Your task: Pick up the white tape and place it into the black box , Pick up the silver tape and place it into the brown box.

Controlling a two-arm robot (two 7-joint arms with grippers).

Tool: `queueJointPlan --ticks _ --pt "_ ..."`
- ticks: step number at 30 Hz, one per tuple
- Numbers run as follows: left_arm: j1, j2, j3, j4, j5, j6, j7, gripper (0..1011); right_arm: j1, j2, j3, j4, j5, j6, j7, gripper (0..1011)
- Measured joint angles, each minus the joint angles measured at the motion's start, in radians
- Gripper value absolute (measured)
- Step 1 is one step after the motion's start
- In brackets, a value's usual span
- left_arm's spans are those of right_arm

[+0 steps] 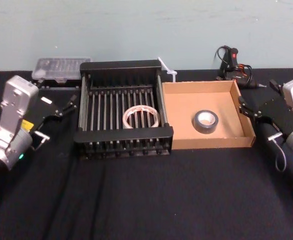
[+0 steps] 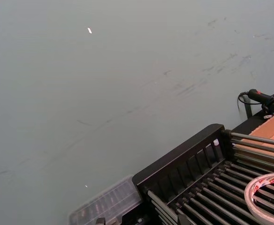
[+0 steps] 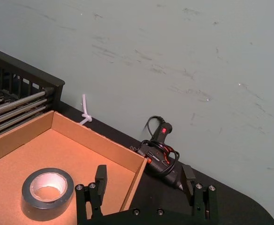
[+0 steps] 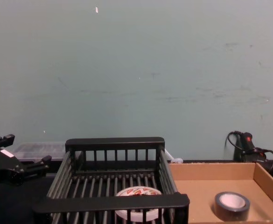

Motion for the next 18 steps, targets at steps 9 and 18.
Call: queueJointPlan --ticks 9,18 --pt "0.0 0.0 0.0 0.0 0.0 0.0 0.0 1001 0.0 0.0 0.0 0.0 0.0 0.0 0.0 1002" --pt "0.0 0.0 0.0 0.0 0.0 0.0 0.0 1002 0.0 0.0 0.0 0.0 0.0 0.0 0.0 1002"
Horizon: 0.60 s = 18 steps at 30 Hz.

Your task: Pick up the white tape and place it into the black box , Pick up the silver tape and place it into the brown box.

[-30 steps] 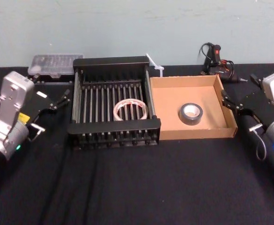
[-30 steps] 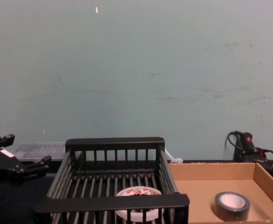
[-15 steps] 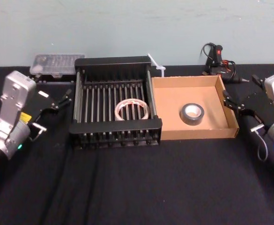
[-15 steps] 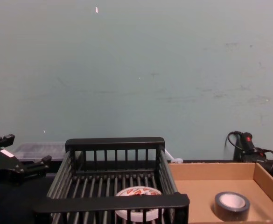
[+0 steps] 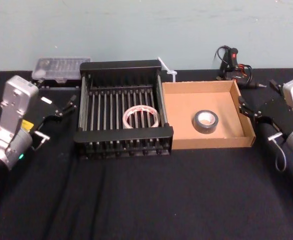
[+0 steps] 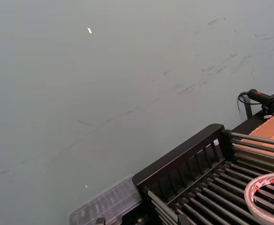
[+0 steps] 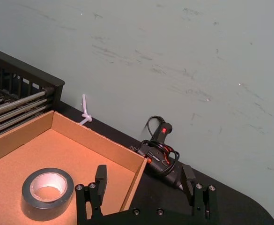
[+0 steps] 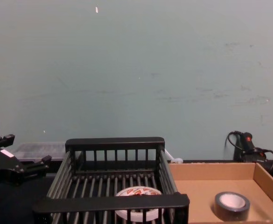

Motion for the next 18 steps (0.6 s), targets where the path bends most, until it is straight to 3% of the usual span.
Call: queueJointPlan --ticks 18 --pt "0.0 0.0 0.0 0.0 0.0 0.0 0.0 1001 0.0 0.0 0.0 0.0 0.0 0.0 0.0 1002"
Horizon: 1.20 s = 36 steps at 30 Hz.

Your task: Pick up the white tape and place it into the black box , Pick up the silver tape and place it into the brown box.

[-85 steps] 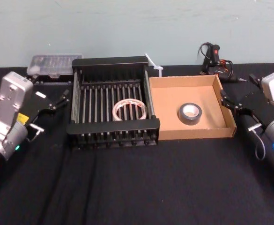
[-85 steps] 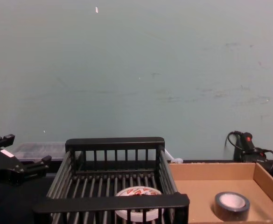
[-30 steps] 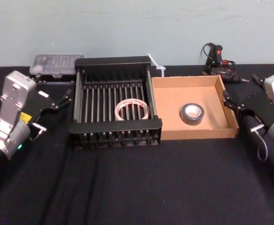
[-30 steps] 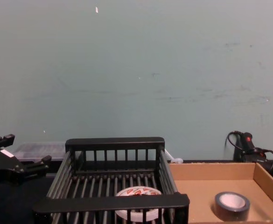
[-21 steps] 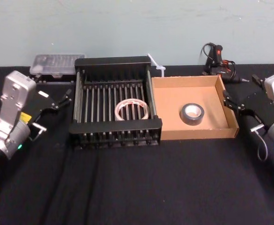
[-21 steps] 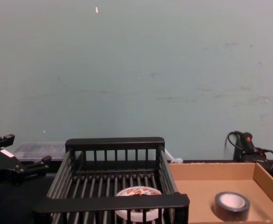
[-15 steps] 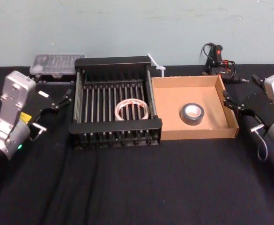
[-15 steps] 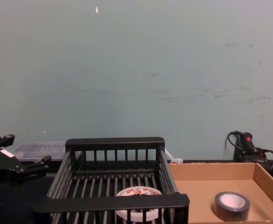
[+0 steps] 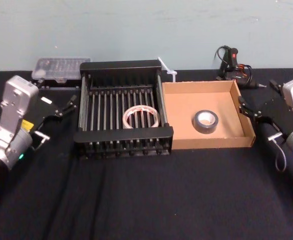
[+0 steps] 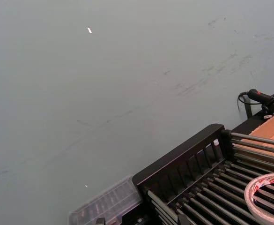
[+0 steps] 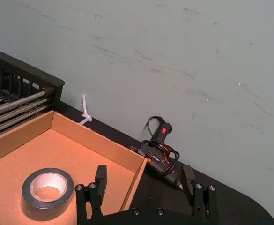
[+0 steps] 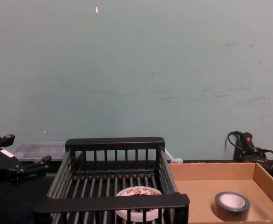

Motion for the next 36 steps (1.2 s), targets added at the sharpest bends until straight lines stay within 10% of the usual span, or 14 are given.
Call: queueJointPlan --ticks 36 --pt "0.0 0.0 0.0 0.0 0.0 0.0 0.0 1001 0.0 0.0 0.0 0.0 0.0 0.0 0.0 1002"
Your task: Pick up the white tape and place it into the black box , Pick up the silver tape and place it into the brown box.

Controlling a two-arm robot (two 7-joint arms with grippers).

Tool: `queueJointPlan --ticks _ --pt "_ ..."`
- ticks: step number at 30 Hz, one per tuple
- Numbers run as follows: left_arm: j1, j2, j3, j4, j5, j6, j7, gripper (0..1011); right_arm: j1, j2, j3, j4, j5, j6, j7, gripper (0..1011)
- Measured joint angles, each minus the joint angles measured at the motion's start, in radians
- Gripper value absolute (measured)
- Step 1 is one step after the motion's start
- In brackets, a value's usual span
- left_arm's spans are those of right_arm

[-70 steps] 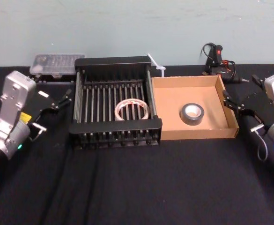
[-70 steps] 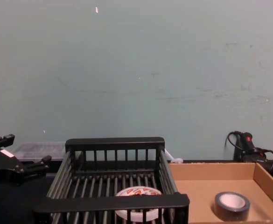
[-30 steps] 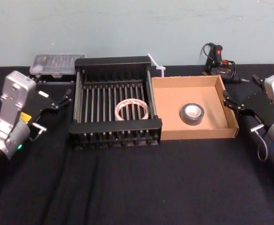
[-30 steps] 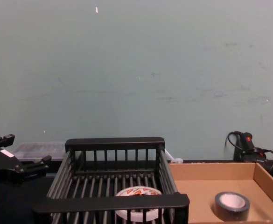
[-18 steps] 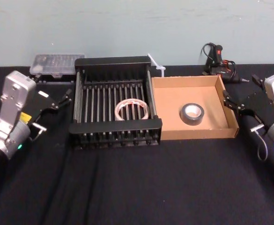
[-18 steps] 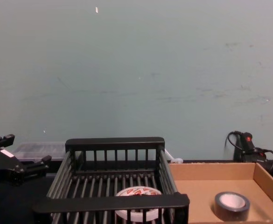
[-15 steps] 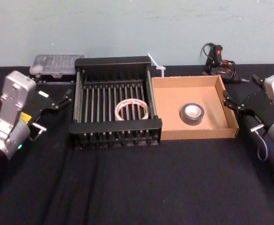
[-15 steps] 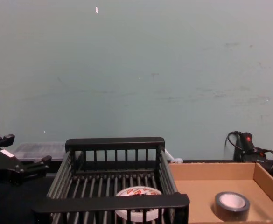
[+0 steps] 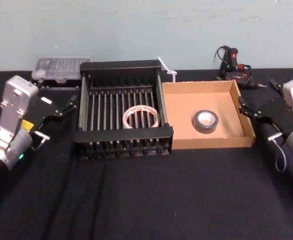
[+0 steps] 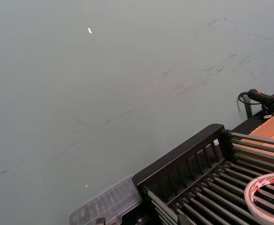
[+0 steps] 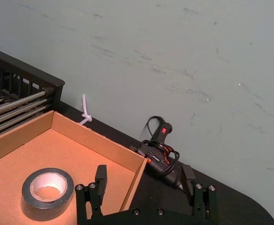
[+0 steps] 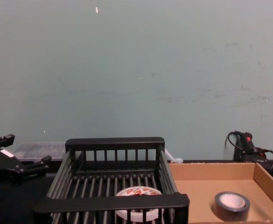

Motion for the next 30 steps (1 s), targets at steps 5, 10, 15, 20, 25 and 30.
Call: queueJointPlan --ticks 5,10,15,20,25,30 --pt "0.0 0.0 0.0 0.0 0.0 0.0 0.0 1001 0.0 0.0 0.0 0.0 0.0 0.0 0.0 1002" --pt "0.0 0.0 0.0 0.0 0.0 0.0 0.0 1001 0.0 0.0 0.0 0.0 0.0 0.0 0.0 1002" --pt "0.0 0.0 0.0 0.0 0.0 0.0 0.0 1001 0.0 0.0 0.0 0.0 0.0 0.0 0.0 1002" --pt "0.0 0.0 0.0 0.0 0.0 0.0 0.0 1001 0.0 0.0 0.0 0.0 0.0 0.0 0.0 1002" --pt "0.0 0.0 0.0 0.0 0.0 0.0 0.0 1001 0.0 0.0 0.0 0.0 0.0 0.0 0.0 1002" --pt "0.0 0.0 0.0 0.0 0.0 0.0 0.0 1001 0.0 0.0 0.0 0.0 0.0 0.0 0.0 1002"
